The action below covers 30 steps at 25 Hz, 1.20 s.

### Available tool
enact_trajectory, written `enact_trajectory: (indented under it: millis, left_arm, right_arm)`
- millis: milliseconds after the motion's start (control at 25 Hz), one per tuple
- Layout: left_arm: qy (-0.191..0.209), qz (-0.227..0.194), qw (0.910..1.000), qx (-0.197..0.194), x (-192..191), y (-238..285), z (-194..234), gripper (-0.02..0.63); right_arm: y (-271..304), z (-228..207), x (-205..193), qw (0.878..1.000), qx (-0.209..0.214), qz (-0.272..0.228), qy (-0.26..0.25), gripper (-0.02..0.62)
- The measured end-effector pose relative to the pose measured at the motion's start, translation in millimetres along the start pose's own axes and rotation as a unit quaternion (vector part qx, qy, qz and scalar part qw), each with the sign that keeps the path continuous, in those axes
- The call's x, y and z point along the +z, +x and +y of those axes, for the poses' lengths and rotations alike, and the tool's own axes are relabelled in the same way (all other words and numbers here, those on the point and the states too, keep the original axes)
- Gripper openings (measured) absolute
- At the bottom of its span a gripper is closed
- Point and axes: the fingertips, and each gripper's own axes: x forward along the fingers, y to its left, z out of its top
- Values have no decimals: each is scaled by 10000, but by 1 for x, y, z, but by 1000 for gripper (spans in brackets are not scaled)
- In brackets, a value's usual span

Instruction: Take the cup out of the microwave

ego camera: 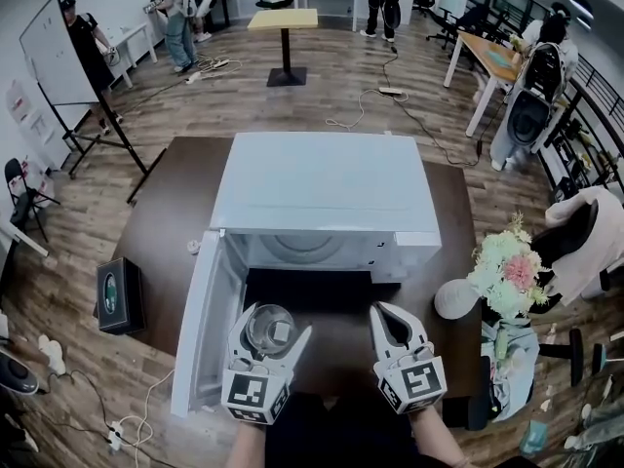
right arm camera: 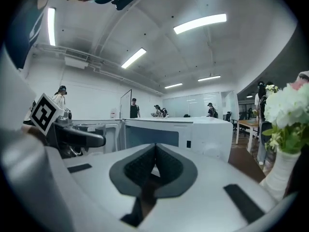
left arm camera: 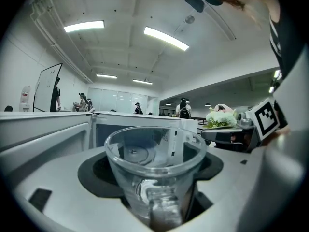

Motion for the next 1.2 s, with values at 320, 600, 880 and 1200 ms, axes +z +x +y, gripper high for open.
enact_trajectory:
  millis: [320, 600, 880, 1200]
  left_arm:
    - [34, 54, 10000, -51, -5, 6, 1, 403]
    - [15, 62, 9999, -85, -5, 11, 5, 403]
    - [-9, 114, 9999, -91, -9, 17, 7, 403]
    - [14, 154, 9997, -168, -12, 22, 4, 403]
  right_arm:
    - [0, 0, -6, 9999, -53, 75, 109, -6]
    - [4, 2, -5, 9998, -87, 94, 138, -6]
    - [5, 1, -8, 9996, -140, 165, 162, -6]
    - [6, 2, -14, 9992, -36, 219, 331, -8]
